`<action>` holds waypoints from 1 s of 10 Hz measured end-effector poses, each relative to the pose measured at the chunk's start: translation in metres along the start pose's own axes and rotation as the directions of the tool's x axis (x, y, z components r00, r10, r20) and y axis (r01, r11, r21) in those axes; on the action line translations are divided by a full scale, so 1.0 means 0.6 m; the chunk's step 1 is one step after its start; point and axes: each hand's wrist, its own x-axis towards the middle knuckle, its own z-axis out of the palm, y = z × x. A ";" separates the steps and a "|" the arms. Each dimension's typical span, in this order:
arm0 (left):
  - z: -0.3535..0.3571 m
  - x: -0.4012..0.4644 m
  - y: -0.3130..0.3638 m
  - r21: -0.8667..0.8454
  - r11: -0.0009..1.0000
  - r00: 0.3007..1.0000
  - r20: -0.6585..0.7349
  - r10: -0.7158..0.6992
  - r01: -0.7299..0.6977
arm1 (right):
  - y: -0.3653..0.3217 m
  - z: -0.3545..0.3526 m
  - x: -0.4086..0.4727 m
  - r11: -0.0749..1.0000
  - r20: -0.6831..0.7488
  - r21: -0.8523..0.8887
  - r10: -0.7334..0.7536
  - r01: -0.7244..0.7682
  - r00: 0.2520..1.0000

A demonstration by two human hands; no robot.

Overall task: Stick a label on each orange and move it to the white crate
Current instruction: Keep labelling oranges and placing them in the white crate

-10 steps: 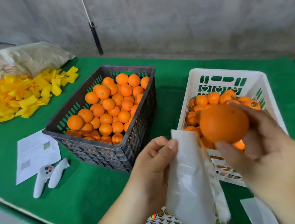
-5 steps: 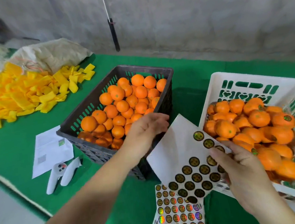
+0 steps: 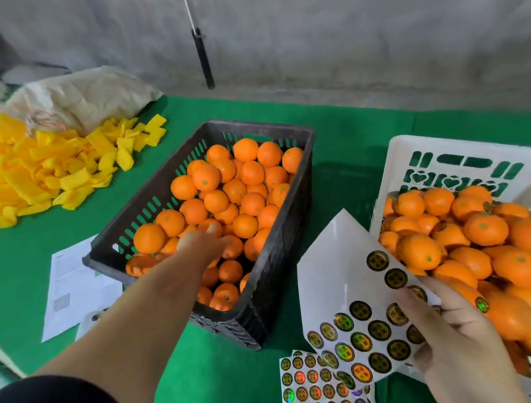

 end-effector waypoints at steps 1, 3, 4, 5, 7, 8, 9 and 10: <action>-0.019 0.001 -0.001 0.115 0.992 0.998 0.040 -0.054 0.049 | -0.001 -0.009 -0.004 0.999 -0.021 0.024 -0.049 0.049 0.999; -0.087 -0.074 -0.014 -0.521 0.853 0.995 -0.083 -0.062 0.010 | -0.022 -0.016 -0.035 0.992 0.020 0.060 -0.112 0.111 0.993; -0.102 -0.200 0.007 -0.962 0.196 0.980 -0.170 0.106 -0.188 | -0.034 -0.013 -0.060 0.987 0.033 0.079 -0.145 0.142 0.989; -0.073 -0.350 0.046 -0.942 -0.268 0.859 -0.303 0.412 -0.203 | -0.037 -0.012 -0.082 0.981 0.059 0.043 -0.189 0.187 0.980; -0.036 -0.513 0.141 -0.906 -0.371 0.839 -0.356 0.412 -0.202 | -0.052 0.005 -0.139 0.959 0.102 -0.118 -0.246 0.258 0.964; -0.017 -0.537 0.140 -0.906 -0.377 0.829 -0.354 0.433 -0.190 | -0.052 0.009 -0.161 0.855 0.141 -0.344 -0.361 0.388 0.922; -0.016 -0.557 0.148 -0.922 -0.354 0.855 -0.307 0.418 -0.158 | -0.052 0.019 -0.177 0.529 0.222 -0.629 -0.580 0.569 0.784; -0.006 -0.574 0.155 -0.924 -0.331 0.850 -0.325 0.414 -0.192 | -0.058 0.027 -0.181 0.073 0.448 -0.717 -0.714 0.693 0.539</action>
